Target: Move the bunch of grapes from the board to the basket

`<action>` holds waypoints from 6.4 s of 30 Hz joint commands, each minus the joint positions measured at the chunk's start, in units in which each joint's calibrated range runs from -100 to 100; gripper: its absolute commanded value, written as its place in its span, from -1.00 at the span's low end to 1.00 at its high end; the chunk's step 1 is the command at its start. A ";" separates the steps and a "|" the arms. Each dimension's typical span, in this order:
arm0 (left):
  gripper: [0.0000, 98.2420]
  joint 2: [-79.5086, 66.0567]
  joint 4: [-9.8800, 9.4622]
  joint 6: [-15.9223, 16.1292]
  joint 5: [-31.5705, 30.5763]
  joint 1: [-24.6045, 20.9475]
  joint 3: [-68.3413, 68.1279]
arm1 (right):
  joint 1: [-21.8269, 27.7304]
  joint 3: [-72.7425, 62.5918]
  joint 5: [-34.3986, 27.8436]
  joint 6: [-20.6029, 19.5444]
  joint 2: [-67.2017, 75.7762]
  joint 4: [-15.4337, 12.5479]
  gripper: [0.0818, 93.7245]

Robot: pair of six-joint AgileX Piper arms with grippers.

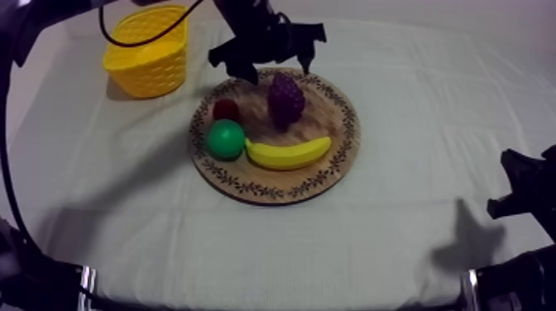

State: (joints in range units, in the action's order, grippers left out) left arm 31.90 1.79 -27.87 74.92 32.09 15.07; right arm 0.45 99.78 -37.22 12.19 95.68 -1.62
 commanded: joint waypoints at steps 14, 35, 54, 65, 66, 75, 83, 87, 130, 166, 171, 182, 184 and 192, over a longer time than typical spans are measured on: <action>0.53 7.05 2.14 2.81 -3.61 -1.64 1.33 | 0.00 -0.01 0.04 0.00 0.00 -0.02 -0.99; 0.53 18.56 4.59 4.69 0.54 -2.49 13.12 | 0.00 -0.01 0.04 0.00 0.00 -0.02 -0.99; 0.52 27.08 6.41 5.35 6.38 -3.03 22.48 | 0.00 -0.01 0.04 0.00 0.00 -0.02 -0.99; 0.47 27.73 6.87 5.47 6.46 -3.30 22.05 | 0.00 -0.01 0.04 0.00 0.00 -0.02 -0.99; 0.44 27.69 6.86 5.37 6.46 -3.30 21.90 | 0.00 -0.01 0.04 0.00 0.00 -0.02 -0.99; 0.14 26.85 6.60 4.97 5.66 -3.38 20.58 | 0.00 -0.01 0.04 0.00 0.00 -0.02 -0.99; 0.09 25.86 6.55 5.81 4.11 -3.24 19.74 | 0.00 -0.01 0.04 0.00 0.00 -0.02 -0.99; 0.08 24.01 6.45 6.76 2.09 -3.18 17.69 | 0.00 -0.01 0.04 0.00 0.00 -0.02 -0.99; 0.10 -40.29 0.12 22.48 -8.64 -6.41 -42.48 | 0.00 -0.01 0.04 0.00 0.00 -0.02 -0.99; 0.10 -25.82 1.89 22.14 -6.24 -23.27 -23.33 | 0.00 -0.01 0.04 0.00 0.00 -0.02 -0.99; 0.10 -19.82 1.71 21.54 -4.28 -23.23 -14.11 | 0.00 -0.01 0.04 0.00 0.00 -0.02 -0.99; 0.11 -7.19 1.46 21.36 -3.72 -24.97 -1.70 | 0.00 -0.01 0.04 0.00 0.00 -0.02 -0.99; 0.11 -5.41 1.20 21.29 -3.81 -25.22 -0.62 | 0.00 -0.01 0.04 0.00 0.00 -0.02 -0.99; 0.10 -0.39 0.44 20.75 -4.85 -25.45 1.05 | 0.00 -0.01 0.04 0.00 0.00 -0.02 -0.99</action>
State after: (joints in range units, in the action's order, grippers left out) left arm 31.11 2.25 -7.10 70.43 6.64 16.19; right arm 0.45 99.78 -37.18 12.19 95.68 -1.62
